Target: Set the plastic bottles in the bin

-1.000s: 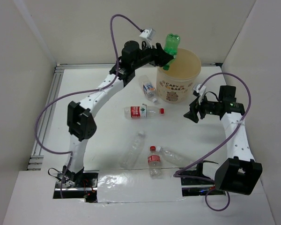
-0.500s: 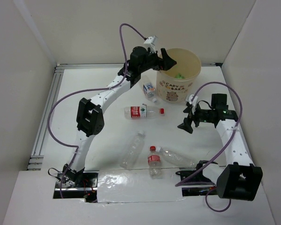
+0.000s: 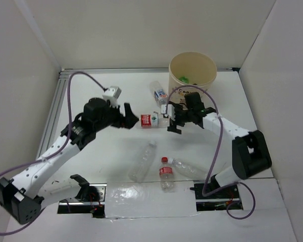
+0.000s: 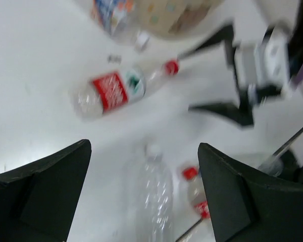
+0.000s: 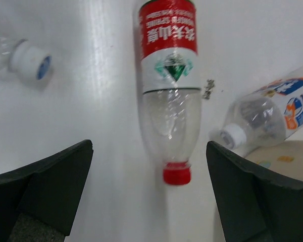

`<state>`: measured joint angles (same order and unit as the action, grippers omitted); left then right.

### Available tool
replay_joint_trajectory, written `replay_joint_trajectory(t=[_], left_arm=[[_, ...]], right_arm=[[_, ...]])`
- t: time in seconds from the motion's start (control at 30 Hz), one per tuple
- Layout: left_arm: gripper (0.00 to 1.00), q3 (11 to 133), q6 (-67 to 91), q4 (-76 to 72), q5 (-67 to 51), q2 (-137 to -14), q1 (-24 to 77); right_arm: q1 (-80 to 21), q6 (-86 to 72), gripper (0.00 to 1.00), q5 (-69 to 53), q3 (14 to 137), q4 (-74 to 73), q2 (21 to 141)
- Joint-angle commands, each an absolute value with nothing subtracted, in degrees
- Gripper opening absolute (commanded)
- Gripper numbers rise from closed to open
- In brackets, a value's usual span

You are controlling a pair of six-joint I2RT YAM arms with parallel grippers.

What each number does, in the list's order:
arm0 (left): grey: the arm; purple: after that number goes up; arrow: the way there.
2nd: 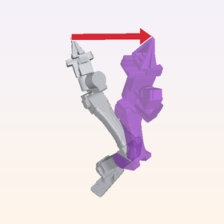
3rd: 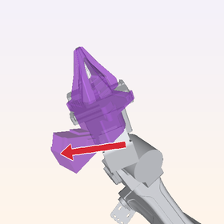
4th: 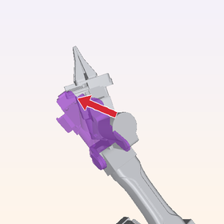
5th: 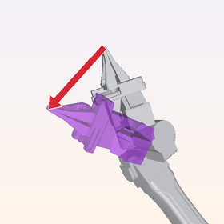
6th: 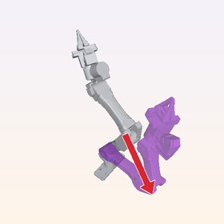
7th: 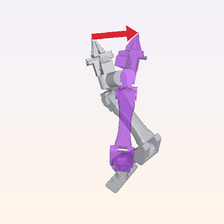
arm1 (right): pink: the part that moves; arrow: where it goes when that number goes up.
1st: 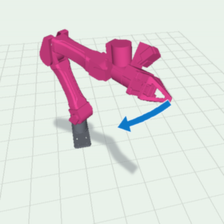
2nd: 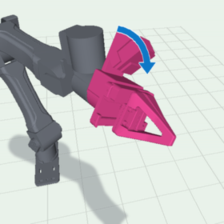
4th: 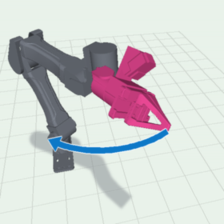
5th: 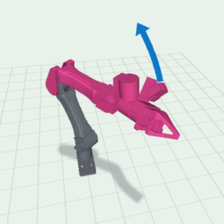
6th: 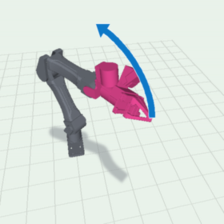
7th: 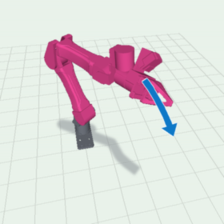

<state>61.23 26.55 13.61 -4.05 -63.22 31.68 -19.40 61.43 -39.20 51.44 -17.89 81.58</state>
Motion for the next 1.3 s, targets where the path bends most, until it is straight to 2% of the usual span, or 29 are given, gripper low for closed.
replay_joint_trajectory(t=[0.0, 0.2, 0.33, 0.4, 0.47, 0.5, 0.57, 0.63, 0.67, 0.8, 0.9, 0.93, 1.1, 1.27], left_arm=[[0.99, 50.41, 31.8, 25.82, -1.15, -56.71, 32.95], [0.99, 37.63, 42.79, 28.3, -0.45, -43.17, 35.33], [0.99, 35.33, 44.12, 29.61, 0.26, -38.94, 37.96], [0.99, 35.33, 42.81, 29.62, -0.52, -38.94, 39.81], [0.99, 35.33, 41.93, 28.74, -1.14, -40.33, 42.43], [0.99, 36.12, 41.14, 28.22, -1.14, -40.34, 43.41], [0.99, 36.65, 40.52, 27.43, -0.62, -41.13, 45.95], [0.99, 35.52, 39.91, 25.15, -1.14, -40.52, 47.1], [0.99, 34.81, 39.38, 24.01, -1.66, -39.91, 47.11], [0.99, 32.09, 38.32, 19.78, -4.74, -39.46, 47.64], [0.99, 32.08, 36.92, 18.2, -4.75, -43.49, 47.64], [0.99, 32.86, 36.91, 17.41, -4.75, -44.98, 47.64], [0.99, 36.2, 33.76, 14.95, -3.69, -55.26, 47.64], [0.99, 40.33, 31.99, 13.8, 1.83, -65.0, 50.36]], right_arm=[[-23.27, 61.87, 1.0, -33.85, 58.52, -9.05, 88.13], [-28.55, 64.15, 1.0, -31.11, 66.69, -7.82, 100.53], [-30.23, 68.89, 1.0, -32.51, 74.08, -16.68, 108.62], [-30.85, 70.04, 0.96, -32.52, 77.76, -21.78, 113.26], [-31.99, 70.58, 0.84, -32.52, 80.06, -27.12, 116.7], [-31.99, 71.19, 0.62, -32.52, 82.07, -28.9, 117.33], [-31.99, 71.19, 0.43, -33.48, 82.71, -31.45, 117.33], [-31.99, 71.19, 0.32, -35.94, 83.31, -34.01, 114.1], [-31.99, 70.41, 0.29, -37.08, 84.02, -34.8, 112.86], [-32.52, 62.78, 0.27, -49.35, 94.98, -43.22, 106.1], [-30.77, 49.87, 0.27, -55.79, 104.83, -42.37, 103.37], [-30.15, 41.83, 0.27, -57.81, 105.98, -37.49, 101.18], [-23.4, 25.77, 0.3, -53.12, 106.09, -20.52, 94.67], [-15.4, 25.14, 0.33, -45.44, 103.1, -12.49, 92.11]])
